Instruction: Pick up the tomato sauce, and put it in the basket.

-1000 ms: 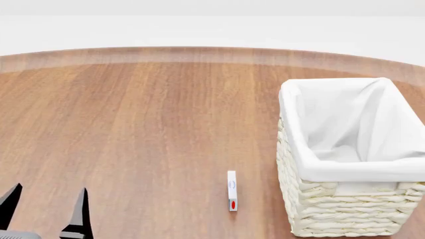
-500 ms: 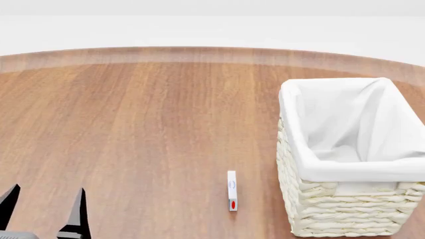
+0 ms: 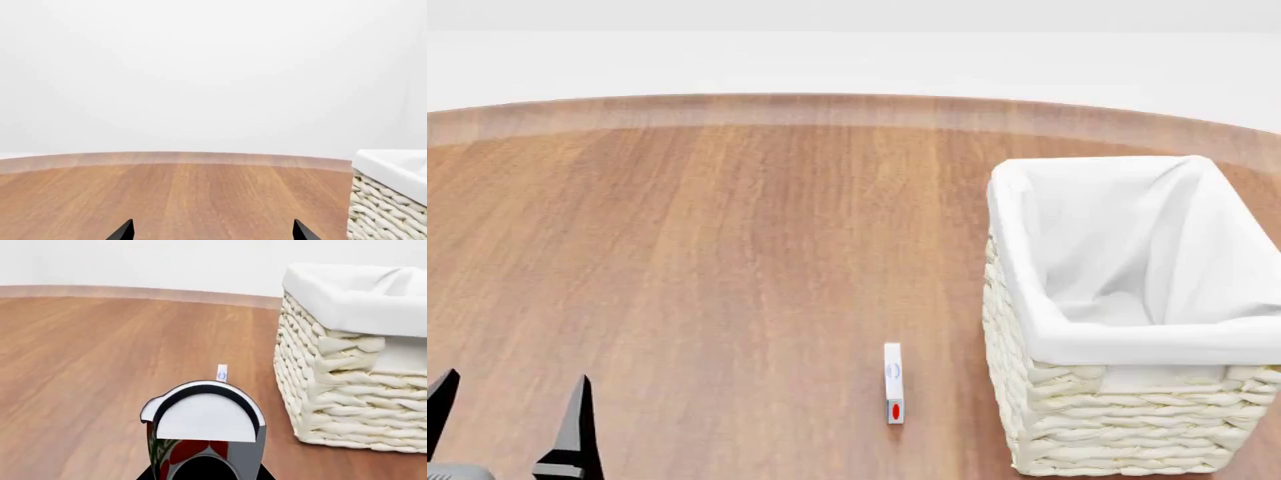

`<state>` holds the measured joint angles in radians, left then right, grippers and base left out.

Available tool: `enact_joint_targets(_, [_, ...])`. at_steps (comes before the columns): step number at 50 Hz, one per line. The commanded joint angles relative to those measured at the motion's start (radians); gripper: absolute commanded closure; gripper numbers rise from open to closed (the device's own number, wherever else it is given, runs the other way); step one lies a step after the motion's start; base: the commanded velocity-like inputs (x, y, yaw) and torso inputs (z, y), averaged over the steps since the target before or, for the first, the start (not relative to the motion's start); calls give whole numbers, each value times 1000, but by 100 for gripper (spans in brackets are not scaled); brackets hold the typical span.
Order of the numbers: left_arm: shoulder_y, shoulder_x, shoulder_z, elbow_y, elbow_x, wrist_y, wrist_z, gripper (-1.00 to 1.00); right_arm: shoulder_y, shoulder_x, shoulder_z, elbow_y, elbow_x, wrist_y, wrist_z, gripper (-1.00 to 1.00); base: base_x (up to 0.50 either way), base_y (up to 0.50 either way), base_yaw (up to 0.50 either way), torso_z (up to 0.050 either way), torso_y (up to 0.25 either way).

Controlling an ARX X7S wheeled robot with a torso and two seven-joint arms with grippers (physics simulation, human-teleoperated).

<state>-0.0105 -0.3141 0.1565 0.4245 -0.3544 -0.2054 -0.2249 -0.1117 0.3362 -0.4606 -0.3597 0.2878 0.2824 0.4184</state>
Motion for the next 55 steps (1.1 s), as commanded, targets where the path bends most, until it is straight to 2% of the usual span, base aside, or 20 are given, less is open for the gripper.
enact_joint_targets(1, [0, -3, 3, -2, -2, 3, -3, -100, 28, 18, -3, -100, -30, 110, 24, 100, 0, 0, 0, 0, 0])
enact_joint_targets(11, [6, -8, 6, 4, -2, 5, -7, -100, 32, 22, -14, -103, -37, 110, 24, 100, 0, 0, 0, 0, 0])
enact_joint_targets(29, [16, -18, -5, 4, -21, 14, -9, -100, 312, -15, 4, -17, -16, 246, -17, 100, 0, 0, 0, 0, 0])
enact_joint_targets(55, [15, -13, 6, -32, -21, 40, -8, -100, 570, -60, 27, -27, 49, 418, -41, 100, 0, 0, 0, 0, 0])
